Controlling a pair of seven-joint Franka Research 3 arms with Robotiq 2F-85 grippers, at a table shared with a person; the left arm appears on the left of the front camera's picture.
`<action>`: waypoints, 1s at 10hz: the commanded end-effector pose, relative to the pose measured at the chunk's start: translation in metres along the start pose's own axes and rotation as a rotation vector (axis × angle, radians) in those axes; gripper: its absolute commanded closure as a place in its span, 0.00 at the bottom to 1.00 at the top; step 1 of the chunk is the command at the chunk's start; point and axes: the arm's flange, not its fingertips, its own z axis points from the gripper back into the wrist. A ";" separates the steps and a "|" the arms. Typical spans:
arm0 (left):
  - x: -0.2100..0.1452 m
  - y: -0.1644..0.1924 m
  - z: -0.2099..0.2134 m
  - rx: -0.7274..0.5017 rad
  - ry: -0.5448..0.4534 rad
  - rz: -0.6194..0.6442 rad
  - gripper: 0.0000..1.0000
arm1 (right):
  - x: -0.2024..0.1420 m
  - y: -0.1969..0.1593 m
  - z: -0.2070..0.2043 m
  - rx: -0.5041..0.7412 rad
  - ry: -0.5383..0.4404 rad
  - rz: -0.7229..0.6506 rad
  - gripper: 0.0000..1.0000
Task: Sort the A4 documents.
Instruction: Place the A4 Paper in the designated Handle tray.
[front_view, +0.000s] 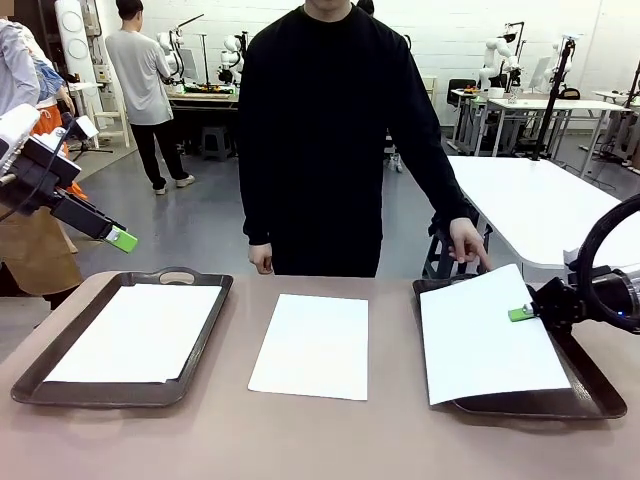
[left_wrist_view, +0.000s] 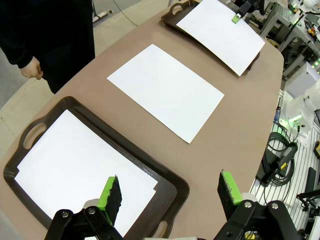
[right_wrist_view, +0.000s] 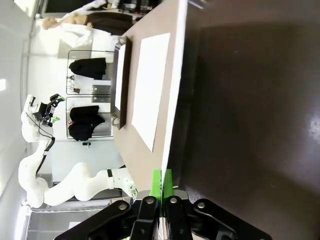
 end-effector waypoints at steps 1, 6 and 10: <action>-0.001 0.001 -0.001 -0.015 -0.020 -0.007 0.00 | 0.006 -0.002 0.012 -0.084 0.021 -0.059 0.99; -0.001 0.001 -0.001 -0.015 -0.020 -0.007 0.00 | 0.022 -0.027 0.010 -0.300 0.042 -0.149 0.99; -0.001 0.001 -0.001 -0.015 -0.020 -0.007 0.00 | 0.041 -0.025 0.016 -0.425 0.000 -0.124 0.99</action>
